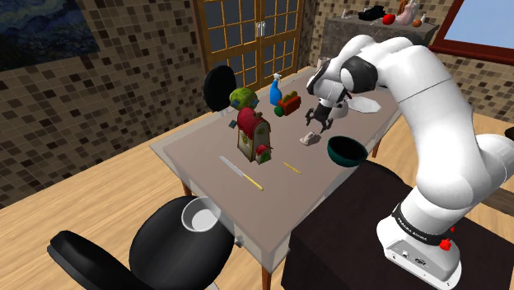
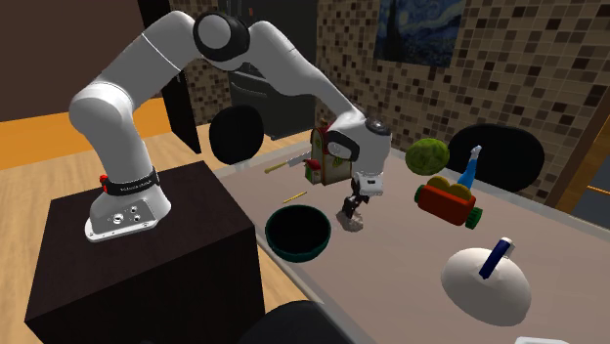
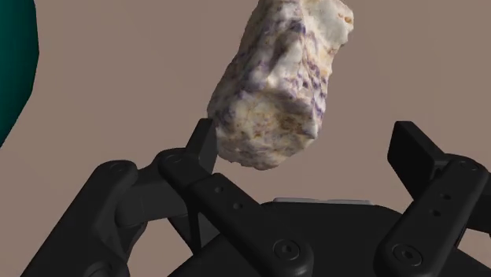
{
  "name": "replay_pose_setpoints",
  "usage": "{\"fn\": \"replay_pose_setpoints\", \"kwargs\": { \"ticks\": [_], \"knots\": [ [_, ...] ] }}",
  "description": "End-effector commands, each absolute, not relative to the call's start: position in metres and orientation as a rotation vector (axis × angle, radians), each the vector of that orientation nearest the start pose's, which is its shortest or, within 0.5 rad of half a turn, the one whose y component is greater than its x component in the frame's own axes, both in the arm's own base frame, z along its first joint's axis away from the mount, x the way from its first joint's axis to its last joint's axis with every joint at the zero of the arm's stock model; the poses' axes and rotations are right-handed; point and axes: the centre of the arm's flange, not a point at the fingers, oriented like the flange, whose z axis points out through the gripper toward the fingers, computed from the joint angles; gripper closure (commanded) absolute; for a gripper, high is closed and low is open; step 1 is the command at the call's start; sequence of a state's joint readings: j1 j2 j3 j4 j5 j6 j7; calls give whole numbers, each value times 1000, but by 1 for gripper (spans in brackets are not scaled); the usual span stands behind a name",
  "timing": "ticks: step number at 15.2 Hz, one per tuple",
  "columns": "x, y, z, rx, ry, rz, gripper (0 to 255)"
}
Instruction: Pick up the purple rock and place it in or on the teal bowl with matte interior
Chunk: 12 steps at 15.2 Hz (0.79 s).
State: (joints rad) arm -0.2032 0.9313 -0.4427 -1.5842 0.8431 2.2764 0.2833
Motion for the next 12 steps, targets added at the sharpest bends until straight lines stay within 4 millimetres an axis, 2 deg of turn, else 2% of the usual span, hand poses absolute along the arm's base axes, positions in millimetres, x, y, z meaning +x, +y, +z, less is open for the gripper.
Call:
{"fn": "replay_pose_setpoints", "kwargs": {
  "ticks": [1, 8, 12],
  "knots": [
    [587, -388, 109, -2078, 2086, 359, 0],
    [585, -376, 71, -2078, 2086, 359, 0],
    [585, -376, 71, -2078, 2086, 359, 0]
  ]
}}
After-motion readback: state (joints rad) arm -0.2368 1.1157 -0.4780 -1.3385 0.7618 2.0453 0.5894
